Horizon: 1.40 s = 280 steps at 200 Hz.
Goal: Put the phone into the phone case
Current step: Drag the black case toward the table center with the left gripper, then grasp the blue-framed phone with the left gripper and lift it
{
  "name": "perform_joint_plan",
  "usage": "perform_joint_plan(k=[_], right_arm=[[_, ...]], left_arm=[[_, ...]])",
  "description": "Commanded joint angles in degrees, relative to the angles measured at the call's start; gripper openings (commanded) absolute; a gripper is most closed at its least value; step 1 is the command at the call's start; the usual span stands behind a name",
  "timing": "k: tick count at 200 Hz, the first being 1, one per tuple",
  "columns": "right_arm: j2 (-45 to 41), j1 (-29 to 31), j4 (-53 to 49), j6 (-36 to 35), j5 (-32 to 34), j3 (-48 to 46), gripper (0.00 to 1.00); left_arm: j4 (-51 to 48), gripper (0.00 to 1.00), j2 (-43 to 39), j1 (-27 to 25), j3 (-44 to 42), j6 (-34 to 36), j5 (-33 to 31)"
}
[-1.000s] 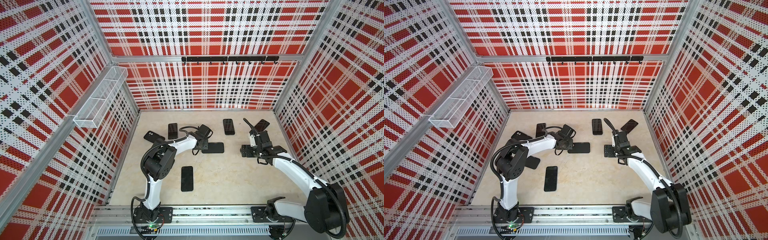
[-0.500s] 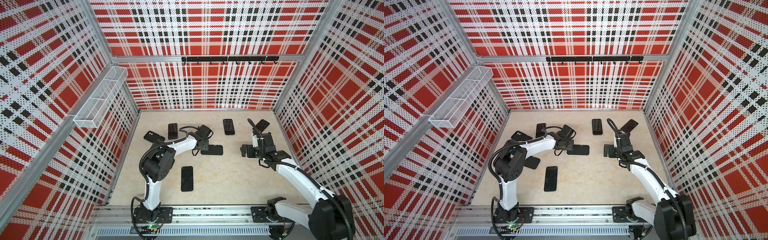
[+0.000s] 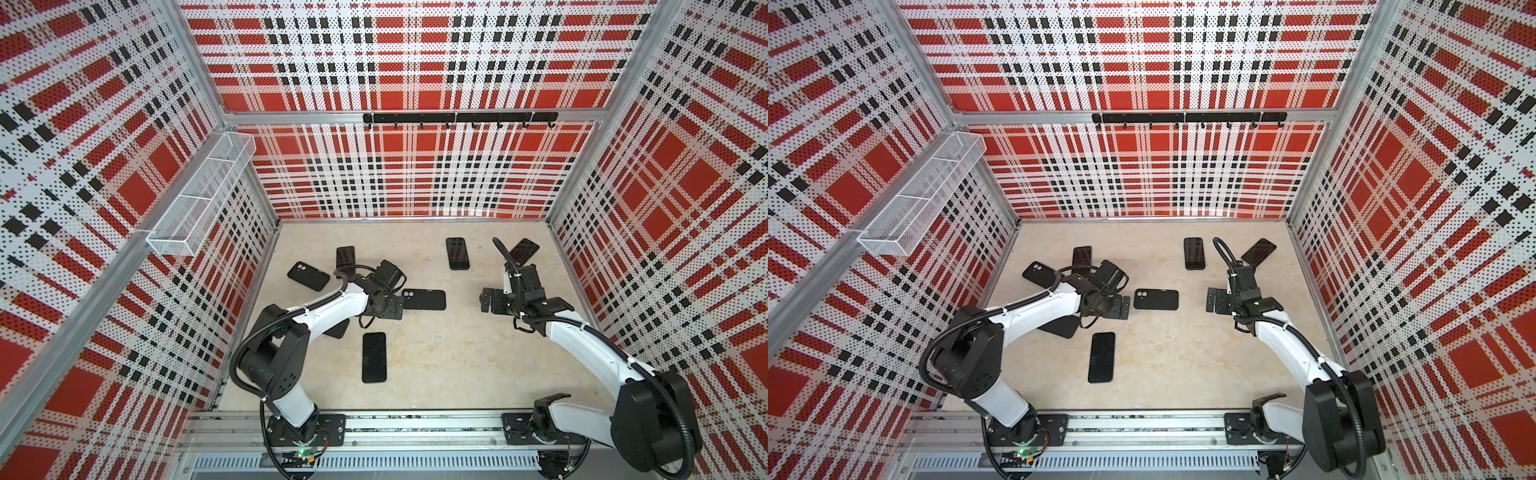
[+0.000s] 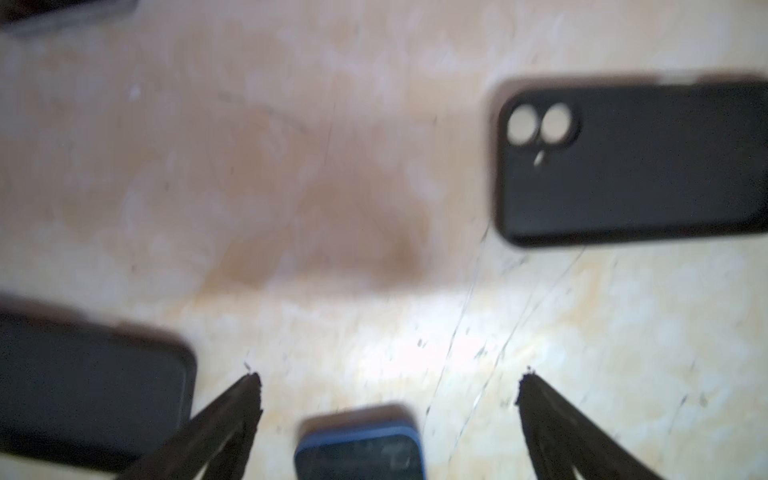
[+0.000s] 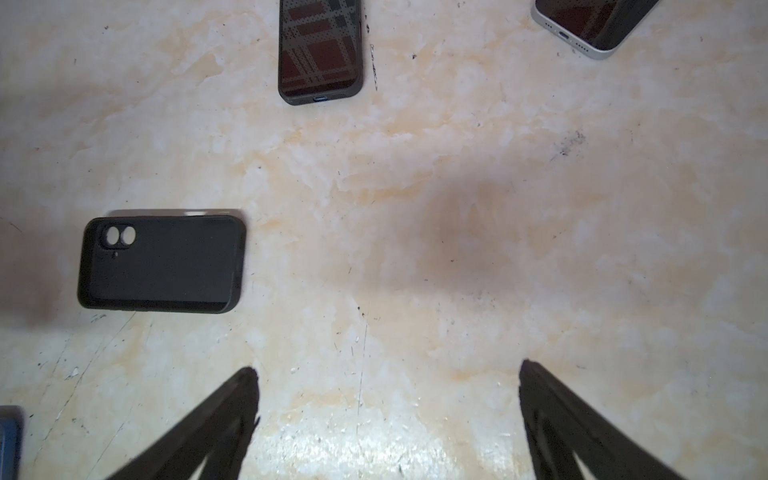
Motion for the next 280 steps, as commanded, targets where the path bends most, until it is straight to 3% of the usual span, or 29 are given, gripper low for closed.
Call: perform_joint_plan(k=[1, 111, 180, 252, 280], right_arm=[[1.3, -0.4, 1.3, 0.2, 1.3, 2.0, 1.0], [2.8, -0.4, 0.9, 0.5, -0.8, 4.6, 1.0], [2.5, -0.2, 0.7, 0.4, -0.6, 4.1, 1.0], [2.5, 0.0, 0.9, -1.1, -0.2, 3.0, 1.0], [1.7, 0.4, 4.6, -3.0, -6.6, 1.2, 1.0]], left_arm=[[-5.1, 0.98, -4.5, -0.7, -4.1, -2.7, 4.5], [1.5, 0.98, -6.3, -4.7, -16.2, -8.7, 11.5], [0.6, 1.0, -1.8, -6.6, -17.2, -10.8, 8.8], [2.3, 0.78, 2.1, -7.8, -16.0, -12.5, 8.8], [-0.3, 0.72, 2.1, -8.1, -12.3, -11.7, 8.6]])
